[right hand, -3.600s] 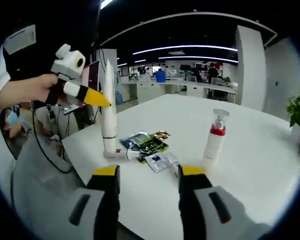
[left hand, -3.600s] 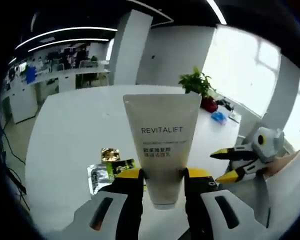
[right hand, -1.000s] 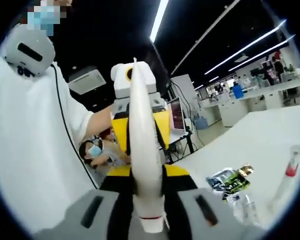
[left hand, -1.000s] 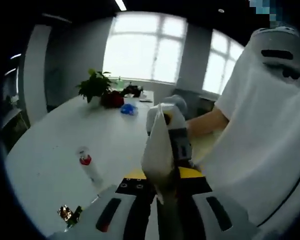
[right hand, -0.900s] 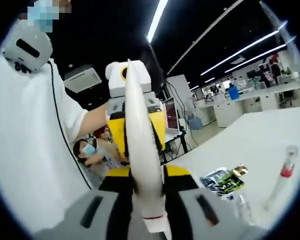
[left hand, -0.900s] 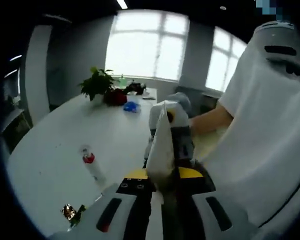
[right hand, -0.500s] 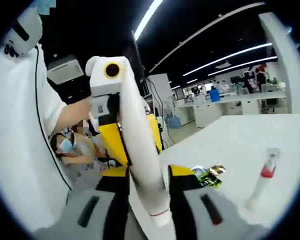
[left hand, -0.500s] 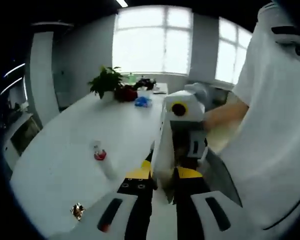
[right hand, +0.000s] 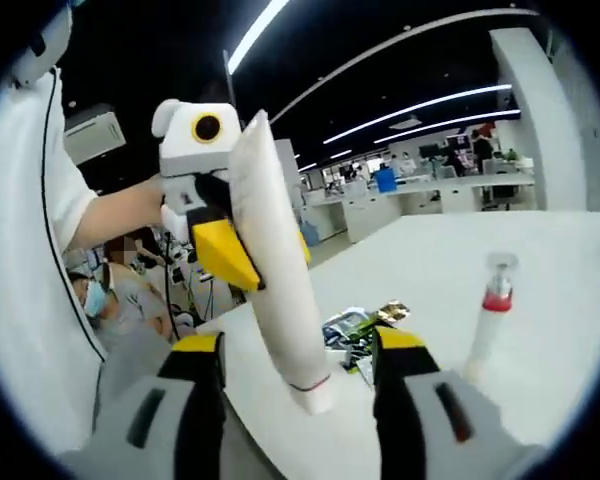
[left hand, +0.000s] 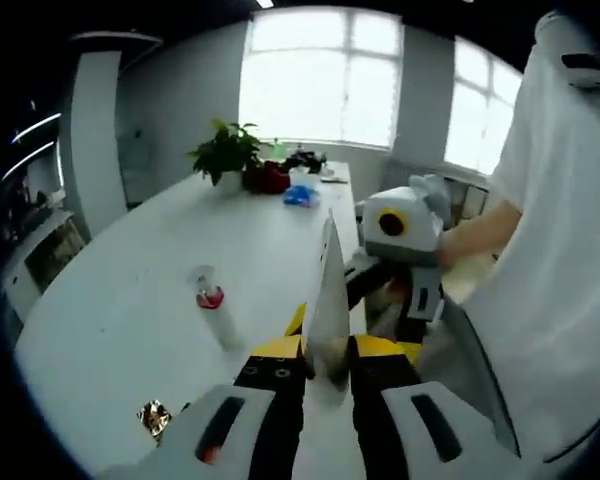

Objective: Arrange the skincare products in the storage area until every visible bottle or jar stands upright without overlapping.

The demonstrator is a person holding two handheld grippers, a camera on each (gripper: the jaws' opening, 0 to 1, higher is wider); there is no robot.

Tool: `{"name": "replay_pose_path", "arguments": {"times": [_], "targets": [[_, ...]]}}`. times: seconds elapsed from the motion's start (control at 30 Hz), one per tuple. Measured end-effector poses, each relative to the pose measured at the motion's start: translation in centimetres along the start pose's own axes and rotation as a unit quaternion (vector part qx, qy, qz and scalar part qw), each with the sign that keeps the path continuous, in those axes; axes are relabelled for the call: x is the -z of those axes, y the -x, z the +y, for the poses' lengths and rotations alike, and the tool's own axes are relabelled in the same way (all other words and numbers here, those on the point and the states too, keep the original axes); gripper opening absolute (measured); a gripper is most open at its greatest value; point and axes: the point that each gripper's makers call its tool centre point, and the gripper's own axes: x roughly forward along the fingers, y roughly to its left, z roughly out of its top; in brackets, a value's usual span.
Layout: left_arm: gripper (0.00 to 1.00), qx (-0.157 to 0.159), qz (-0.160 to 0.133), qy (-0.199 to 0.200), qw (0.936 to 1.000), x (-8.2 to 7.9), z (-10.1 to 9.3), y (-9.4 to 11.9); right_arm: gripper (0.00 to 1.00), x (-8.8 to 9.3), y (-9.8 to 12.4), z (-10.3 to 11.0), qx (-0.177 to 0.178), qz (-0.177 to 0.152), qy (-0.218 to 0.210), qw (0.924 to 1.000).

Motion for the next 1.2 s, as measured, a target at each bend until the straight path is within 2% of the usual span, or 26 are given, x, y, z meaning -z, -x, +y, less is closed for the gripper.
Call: {"name": "replay_pose_path", "arguments": {"times": [0.23,0.57,0.83,1.2], "targets": [[0.13,-0.011,0.004,0.012,0.9999,0.6,2.2,-1.2,0.72,1.4,0.7,-1.3,0.028,0.015,-0.001,0.9995],[0.13,-0.027,0.014,0.009,0.9995,1.4,5.5,-2.6,0.86,3.7,2.5,-4.2,0.094,0.046,0.009,0.9945],[0.13,-0.051,0.006,0.015,0.9986,1.3,9.3,-3.8,0.87,3.9,3.9,-5.7,0.139,0.055,0.019,0.9886],[0.13,-0.057,0.017,-0.032,0.9977,1.3,13.5,-7.2,0.89,4.3,5.0,-6.3,0.153,0.058,0.006,0.9865]]}}
